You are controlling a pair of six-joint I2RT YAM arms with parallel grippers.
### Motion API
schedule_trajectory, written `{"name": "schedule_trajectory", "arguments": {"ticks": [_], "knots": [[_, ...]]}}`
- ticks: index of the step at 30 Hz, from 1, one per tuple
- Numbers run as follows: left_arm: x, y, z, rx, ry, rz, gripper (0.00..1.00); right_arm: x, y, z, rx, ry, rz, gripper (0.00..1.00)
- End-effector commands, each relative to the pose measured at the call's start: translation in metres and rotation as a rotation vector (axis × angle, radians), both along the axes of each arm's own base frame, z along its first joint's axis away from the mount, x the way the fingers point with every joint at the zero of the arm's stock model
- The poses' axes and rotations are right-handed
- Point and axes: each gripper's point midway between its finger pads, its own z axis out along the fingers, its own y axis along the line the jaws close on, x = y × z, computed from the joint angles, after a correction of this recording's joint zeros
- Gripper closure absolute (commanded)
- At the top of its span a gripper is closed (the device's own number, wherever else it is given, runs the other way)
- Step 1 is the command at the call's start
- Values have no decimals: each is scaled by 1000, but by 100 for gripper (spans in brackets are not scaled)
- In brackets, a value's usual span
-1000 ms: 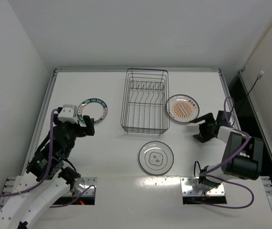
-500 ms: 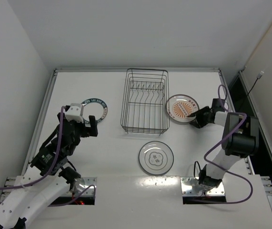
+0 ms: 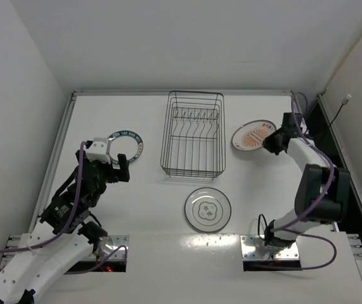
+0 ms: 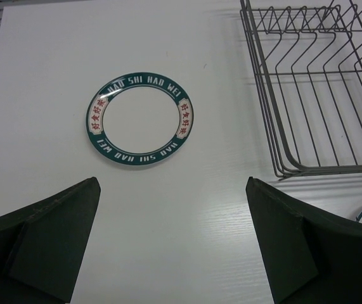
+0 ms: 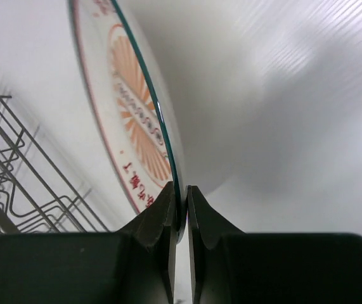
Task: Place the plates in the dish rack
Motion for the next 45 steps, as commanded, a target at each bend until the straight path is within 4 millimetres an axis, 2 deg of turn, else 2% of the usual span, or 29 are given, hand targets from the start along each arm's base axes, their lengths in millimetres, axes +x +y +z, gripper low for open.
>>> {"name": "schedule_trajectory", "arguments": {"ticks": [1, 3, 4, 5, 6, 11, 12, 13, 14, 16, 18, 19, 22, 24, 26, 27, 28, 29, 31, 32, 33, 34, 37, 41, 45], "knots": [[-1, 3, 19, -34, -56, 15, 0, 7, -44, 92, -318, -137, -43, 100], [-3, 4, 22, -42, -67, 15, 0, 15, -33, 123, -409, -197, 43, 100], [-4, 6, 24, -46, -77, 24, 0, 25, -33, 150, -465, -245, 38, 100], [-4, 6, 24, -55, -77, 26, 0, 25, -15, 157, -506, -239, 97, 100], [-4, 6, 24, -55, -77, 26, 0, 30, -8, 179, -542, -283, 101, 100], [-3, 3, 22, -51, -66, 17, 0, 34, 42, 217, -695, -351, 187, 100], [-2, 3, 20, -46, -59, 17, 0, 39, 51, 210, -716, -332, 209, 100], [-2, 3, 20, -46, -59, 17, 0, 41, 53, 216, -755, -330, 192, 100], [-1, 2, 18, -41, -51, 17, 0, 42, 70, 214, -777, -329, 230, 100], [0, 3, 16, -33, -45, 28, 0, 46, 76, 205, -824, -295, 232, 100], [0, 3, 16, -33, -45, 28, 0, 48, 85, 206, -860, -287, 231, 100], [0, 3, 16, -33, -45, 28, 0, 51, 88, 195, -882, -259, 250, 100], [0, 3, 16, -33, -45, 28, 0, 56, 96, 191, -925, -242, 265, 100], [0, 3, 16, -33, -45, 28, 0, 64, 108, 188, -941, -238, 287, 100], [0, 3, 16, -33, -45, 28, 0, 71, 111, 189, -941, -237, 288, 100], [0, 3, 16, -33, -45, 28, 0, 74, 114, 175, -947, -198, 319, 100], [0, 3, 16, -33, -45, 28, 0, 76, 120, 173, -950, -190, 336, 100], [0, 3, 16, -33, -45, 28, 0, 81, 121, 181, -955, -194, 324, 100], [0, 3, 16, -33, -45, 28, 0, 85, 128, 164, -974, -132, 368, 100], [0, 3, 16, -33, -45, 28, 0, 88, 134, 172, -974, -145, 357, 100], [0, 3, 16, -33, -45, 28, 0, 87, 132, 168, -990, -113, 364, 100], [0, 3, 16, -33, -45, 28, 0, 92, 141, 165, -994, -107, 382, 100], [0, 3, 16, -33, -45, 28, 0, 95, 155, 163, -986, -105, 410, 100], [0, 3, 16, -33, -45, 28, 0, 98, 168, 145, -976, -61, 478, 99], [0, 3, 16, -33, -45, 28, 0, 97, 183, 131, -925, -61, 542, 93]]}}
